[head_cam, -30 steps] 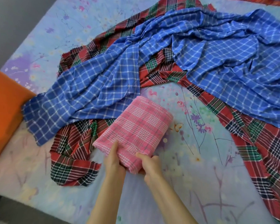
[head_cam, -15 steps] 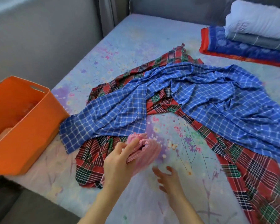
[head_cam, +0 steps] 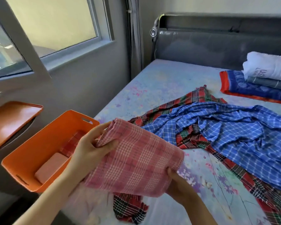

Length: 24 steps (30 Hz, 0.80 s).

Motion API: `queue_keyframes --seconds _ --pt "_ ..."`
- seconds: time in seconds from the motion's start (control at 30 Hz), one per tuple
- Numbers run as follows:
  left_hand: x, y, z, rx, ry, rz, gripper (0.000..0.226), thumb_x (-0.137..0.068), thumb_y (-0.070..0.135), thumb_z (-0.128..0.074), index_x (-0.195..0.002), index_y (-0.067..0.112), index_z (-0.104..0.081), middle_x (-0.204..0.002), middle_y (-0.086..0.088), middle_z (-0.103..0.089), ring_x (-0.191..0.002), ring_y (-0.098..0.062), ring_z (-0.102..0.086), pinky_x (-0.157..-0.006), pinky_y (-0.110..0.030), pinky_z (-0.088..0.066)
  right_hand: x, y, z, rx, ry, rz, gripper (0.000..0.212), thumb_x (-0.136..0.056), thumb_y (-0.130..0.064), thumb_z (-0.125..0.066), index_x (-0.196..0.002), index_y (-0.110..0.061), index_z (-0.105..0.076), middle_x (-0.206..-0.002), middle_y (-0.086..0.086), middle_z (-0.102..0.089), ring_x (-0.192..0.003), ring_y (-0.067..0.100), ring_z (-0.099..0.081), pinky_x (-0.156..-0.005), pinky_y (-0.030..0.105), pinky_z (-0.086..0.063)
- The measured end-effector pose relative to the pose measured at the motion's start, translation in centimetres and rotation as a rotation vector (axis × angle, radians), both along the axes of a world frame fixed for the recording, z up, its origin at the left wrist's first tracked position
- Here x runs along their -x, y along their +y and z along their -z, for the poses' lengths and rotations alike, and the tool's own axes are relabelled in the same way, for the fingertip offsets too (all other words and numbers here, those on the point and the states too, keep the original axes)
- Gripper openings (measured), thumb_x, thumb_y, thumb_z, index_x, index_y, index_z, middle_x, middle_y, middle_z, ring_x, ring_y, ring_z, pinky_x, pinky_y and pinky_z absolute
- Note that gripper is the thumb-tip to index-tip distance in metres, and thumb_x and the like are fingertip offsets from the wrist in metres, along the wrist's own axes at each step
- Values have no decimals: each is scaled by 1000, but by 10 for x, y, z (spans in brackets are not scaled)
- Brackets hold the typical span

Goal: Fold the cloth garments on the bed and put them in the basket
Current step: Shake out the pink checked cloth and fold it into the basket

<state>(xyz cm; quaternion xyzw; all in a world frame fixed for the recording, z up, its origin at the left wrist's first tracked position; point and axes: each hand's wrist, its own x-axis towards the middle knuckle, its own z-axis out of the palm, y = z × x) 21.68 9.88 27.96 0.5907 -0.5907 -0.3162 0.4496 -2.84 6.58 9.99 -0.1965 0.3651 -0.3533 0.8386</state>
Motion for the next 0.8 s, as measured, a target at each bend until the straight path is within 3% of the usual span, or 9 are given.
queue_keyframes --seconds 0.07,0.17,0.27,0.37,0.4,0.47,0.57,0.63,0.8 --pt "-46 -16 -8 -31 33 12 46 -68 32 -68 -100 62 -57 -98 30 -65 -90 5 -63 -66 -12 -53 -45 -15 -6 -21 -79 17 107 -36 -30 -96 -128 -5 -49 -123 20 -61 -108 37 -62 -75 46 -56" --pt "-138 -63 -12 -80 26 -40 45 -77 22 -73 -115 40 -59 -100 9 -70 -89 -8 -68 -73 -25 -55 -128 -48 -22 20 -18 34 89 -48 -24 -91 -126 -5 -53 -121 19 -63 -108 36 -62 -79 46 -55" --pt "-231 -122 8 -153 8 -105 39 -81 18 -73 -108 40 -56 -95 -2 -70 -79 -15 -69 -76 -34 -55 -207 -84 -44 86 232 122 79 -47 -27 -92 -116 -6 -60 -111 14 -69 -98 31 -67 -78 42 -55" --pt "-312 -166 47 -297 -63 -172 39 -83 21 -70 -117 29 -50 -95 -4 -67 -83 -21 -66 -82 -43 -54 -282 -110 -53 177 527 207 33 -75 -9 -76 -105 -12 -62 -103 9 -69 -88 25 -68 -72 36 -57" --pt "-332 -175 61 -335 -83 -194 41 -83 21 -70 -119 25 -49 -97 -4 -66 -87 -23 -66 -84 -44 -53 -304 -114 -51 192 637 212 29 -80 -4 -71 -106 -13 -61 -104 7 -68 -89 24 -67 -74 38 -57" --pt "-371 -189 92 -389 -98 -221 38 -82 18 -70 -114 22 -50 -97 -4 -63 -93 -27 -64 -87 -43 -51 -352 -116 -42 199 848 203 31 -81 -9 -69 -110 -12 -58 -103 3 -66 -92 24 -65 -82 43 -54" --pt "-408 -194 135 -483 -154 -263 35 -83 16 -67 -115 15 -52 -105 -4 -63 -100 -27 -61 -88 -40 -48 -408 -104 -30 262 1187 60 21 -87 -22 -62 -102 -17 -49 -97 -3 -59 -99 25 -61 -76 28 -43" --pt "-424 -189 155 -542 -263 -292 38 -84 18 -64 -120 13 -50 -112 -7 -63 -105 -29 -59 -88 -40 -46 -435 -92 -20 260 1306 -76 23 -91 -25 -56 -109 -15 -46 -104 1 -61 -103 25 -61 -72 26 -39" --pt "-437 -166 200 -667 -540 -208 46 -93 19 -55 -135 12 -39 -126 -7 -58 -111 -26 -58 -85 -34 -47 -494 -76 11 286 1494 -315 34 -90 -30 -46 -119 -15 -37 -118 6 -61 -107 27 -60 -87 32 -48"
